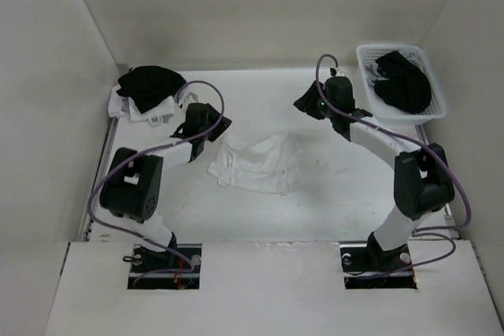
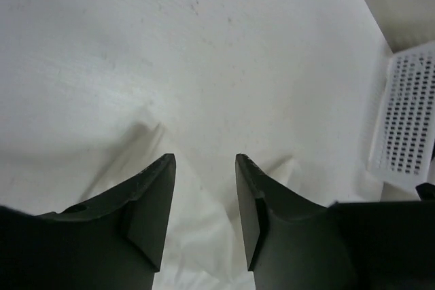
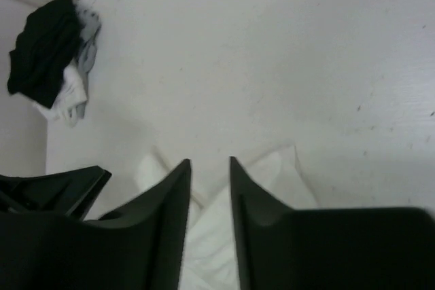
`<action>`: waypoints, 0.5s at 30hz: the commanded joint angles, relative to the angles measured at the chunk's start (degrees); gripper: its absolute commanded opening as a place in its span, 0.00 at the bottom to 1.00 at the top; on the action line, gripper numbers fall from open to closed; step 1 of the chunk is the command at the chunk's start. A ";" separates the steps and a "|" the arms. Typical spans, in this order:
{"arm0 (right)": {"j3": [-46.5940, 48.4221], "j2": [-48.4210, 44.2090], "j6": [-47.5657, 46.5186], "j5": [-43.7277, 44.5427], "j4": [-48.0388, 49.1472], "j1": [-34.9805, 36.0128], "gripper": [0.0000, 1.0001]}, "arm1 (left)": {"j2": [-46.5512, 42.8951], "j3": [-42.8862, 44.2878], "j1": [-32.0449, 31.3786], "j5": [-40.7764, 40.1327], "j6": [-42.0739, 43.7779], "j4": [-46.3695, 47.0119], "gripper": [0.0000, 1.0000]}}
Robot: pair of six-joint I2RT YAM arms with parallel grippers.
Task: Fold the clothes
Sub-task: Flatten the tank top out
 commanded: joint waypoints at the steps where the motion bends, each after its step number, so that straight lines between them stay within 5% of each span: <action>1: 3.39 -0.83 1.63 -2.99 3.61 -2.15 0.50 | 6.13 9.92 2.88 3.52 -2.30 10.56 0.41; 3: -5.21 -4.95 0.13 0.61 7.56 -0.48 0.51 | 1.84 4.41 2.27 0.29 0.85 11.88 0.43; 7: -22.35 -12.15 2.58 3.70 13.81 4.08 0.05 | -8.00 -11.14 0.42 -6.14 4.19 12.50 0.37; 10: -30.35 -18.91 4.51 6.32 14.79 8.91 0.06 | -16.51 -21.69 0.24 -8.78 6.57 10.06 0.35; 15: -36.88 -26.67 4.79 8.97 12.60 12.97 0.28 | -25.85 -27.61 0.25 -10.11 7.54 0.04 0.36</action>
